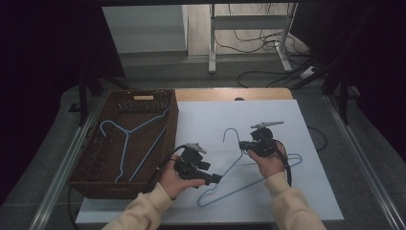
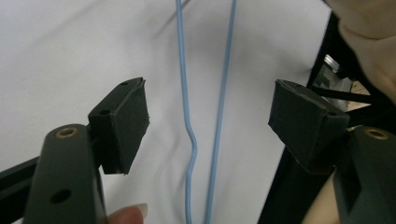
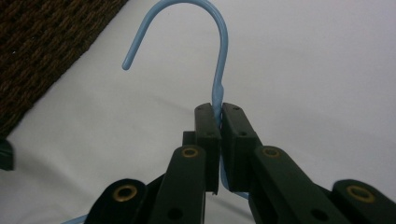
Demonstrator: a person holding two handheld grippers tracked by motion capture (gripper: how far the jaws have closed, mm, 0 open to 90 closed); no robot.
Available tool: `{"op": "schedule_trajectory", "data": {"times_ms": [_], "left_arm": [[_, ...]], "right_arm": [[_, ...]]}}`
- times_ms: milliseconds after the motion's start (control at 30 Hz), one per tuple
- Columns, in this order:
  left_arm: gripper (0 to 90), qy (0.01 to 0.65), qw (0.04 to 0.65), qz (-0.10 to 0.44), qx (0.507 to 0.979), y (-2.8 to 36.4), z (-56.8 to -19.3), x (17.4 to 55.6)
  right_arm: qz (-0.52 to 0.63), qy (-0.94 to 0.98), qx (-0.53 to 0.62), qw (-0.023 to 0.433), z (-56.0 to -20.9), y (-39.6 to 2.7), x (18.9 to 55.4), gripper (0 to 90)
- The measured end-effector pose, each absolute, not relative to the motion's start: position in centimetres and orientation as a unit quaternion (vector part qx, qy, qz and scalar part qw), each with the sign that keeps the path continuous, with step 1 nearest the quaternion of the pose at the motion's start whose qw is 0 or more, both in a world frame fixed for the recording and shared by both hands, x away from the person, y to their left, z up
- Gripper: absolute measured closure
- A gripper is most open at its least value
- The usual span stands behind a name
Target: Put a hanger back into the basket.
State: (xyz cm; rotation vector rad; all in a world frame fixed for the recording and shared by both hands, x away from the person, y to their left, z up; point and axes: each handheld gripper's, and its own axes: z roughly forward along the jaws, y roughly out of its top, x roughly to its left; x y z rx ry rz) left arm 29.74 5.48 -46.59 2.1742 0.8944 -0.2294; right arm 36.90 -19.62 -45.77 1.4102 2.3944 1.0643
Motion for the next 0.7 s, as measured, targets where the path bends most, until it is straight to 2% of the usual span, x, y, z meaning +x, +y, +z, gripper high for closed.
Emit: {"op": "schedule_trajectory", "data": {"times_ms": [467, 700], "left_arm": [[31.2, 0.372, 0.365, -0.079, 0.850, 4.3, -49.0, 30.9], [40.9, 0.372, 0.359, -0.077, 0.853, 3.6, -49.9, 31.1]], "right_arm": [[0.365, 0.803, 0.464, 0.082, -45.6, -19.4, 36.5, 86.1], [0.368, 0.803, 0.462, 0.081, -45.5, -19.4, 36.5, 86.1]]}}
